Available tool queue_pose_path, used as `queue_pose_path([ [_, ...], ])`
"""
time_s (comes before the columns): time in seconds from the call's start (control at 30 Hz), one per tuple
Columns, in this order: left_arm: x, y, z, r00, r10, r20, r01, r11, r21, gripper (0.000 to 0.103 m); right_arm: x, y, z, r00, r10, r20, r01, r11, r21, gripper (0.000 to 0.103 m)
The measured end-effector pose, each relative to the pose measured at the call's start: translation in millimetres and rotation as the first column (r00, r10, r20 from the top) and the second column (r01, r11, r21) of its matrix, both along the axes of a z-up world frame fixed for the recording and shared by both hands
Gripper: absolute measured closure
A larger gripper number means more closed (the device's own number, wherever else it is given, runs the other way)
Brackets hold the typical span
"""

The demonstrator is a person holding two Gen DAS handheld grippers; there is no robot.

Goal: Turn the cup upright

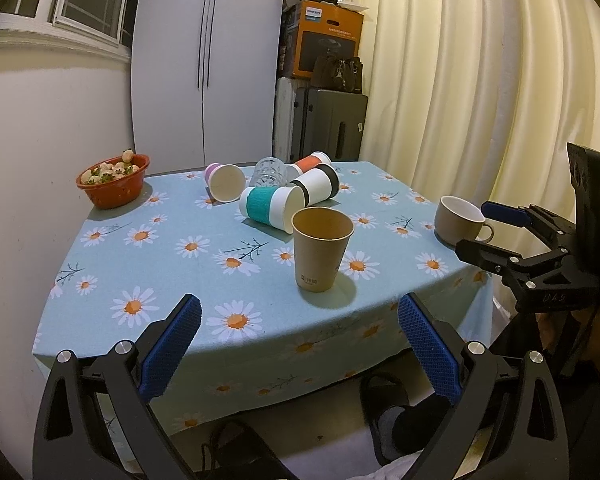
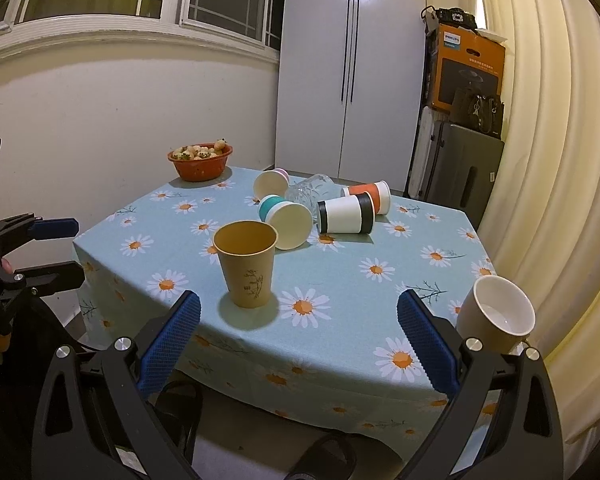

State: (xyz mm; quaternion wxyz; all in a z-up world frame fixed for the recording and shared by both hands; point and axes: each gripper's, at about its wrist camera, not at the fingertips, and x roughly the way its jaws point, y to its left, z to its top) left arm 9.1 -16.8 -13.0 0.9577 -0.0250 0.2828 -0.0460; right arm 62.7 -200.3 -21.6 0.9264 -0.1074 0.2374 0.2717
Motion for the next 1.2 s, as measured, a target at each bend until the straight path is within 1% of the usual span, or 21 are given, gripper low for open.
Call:
queue_pose_path([
  [1.2, -0.3, 0.2, -0.6, 1.0, 0.002, -0.003, -0.002, 1.0, 0.002, 0.007, 1.1, 2.2, -6.4, 1.0, 0.015, -0.005, -0.015, 1.0, -0.018, 0.005],
])
